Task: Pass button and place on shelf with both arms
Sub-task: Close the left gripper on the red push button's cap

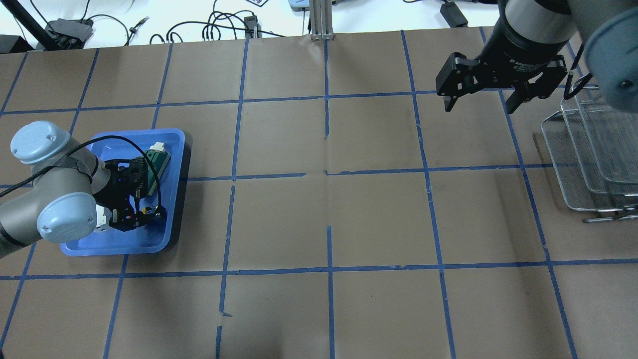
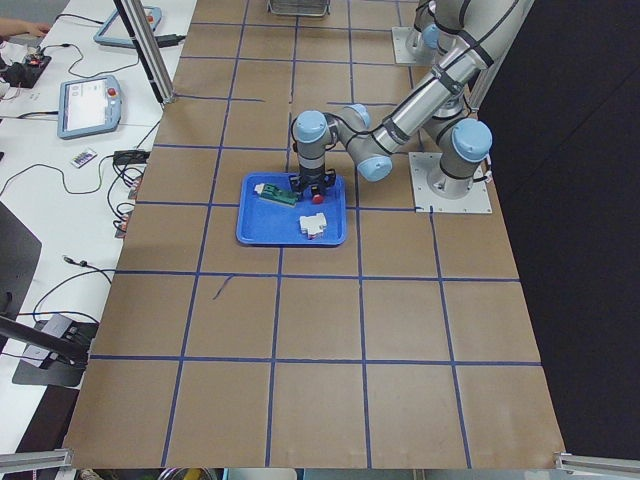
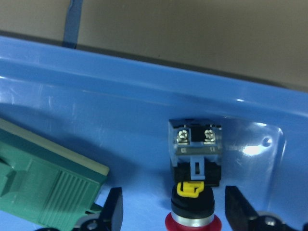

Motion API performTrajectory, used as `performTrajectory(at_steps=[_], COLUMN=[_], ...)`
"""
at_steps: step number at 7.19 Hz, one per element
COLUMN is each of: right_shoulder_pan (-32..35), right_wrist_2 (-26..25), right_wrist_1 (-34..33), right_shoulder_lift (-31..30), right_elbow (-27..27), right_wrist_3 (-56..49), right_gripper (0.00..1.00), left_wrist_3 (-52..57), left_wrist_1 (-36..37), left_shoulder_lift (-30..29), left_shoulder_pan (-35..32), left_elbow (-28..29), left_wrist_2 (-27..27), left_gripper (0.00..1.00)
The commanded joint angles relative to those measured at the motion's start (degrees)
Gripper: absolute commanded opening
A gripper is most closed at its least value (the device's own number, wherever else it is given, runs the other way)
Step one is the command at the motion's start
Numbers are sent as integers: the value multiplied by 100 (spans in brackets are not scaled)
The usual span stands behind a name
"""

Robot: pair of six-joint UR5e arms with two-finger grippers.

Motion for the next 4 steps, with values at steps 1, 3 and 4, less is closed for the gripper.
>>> performTrajectory(at_steps=[1, 3, 4], right_shoulder_pan=[0, -8, -78], right_wrist_2=[2, -60, -60], right_wrist_1=[-9, -9, -44], right_shoulder_lift=[-20, -11, -11], right_elbow=[1, 1, -8], right_wrist_3=[-2, -2, -11], right_gripper=[100, 100, 100], left_wrist_3=[-29, -30, 66], left_wrist_1=[-10, -27, -71], left_shoulder_lift=[-13, 83, 215], left_shoulder_pan=[14, 6, -81], left_elbow=[-15, 38, 99], left_wrist_2=[-4, 5, 22], left_gripper=[5, 0, 0])
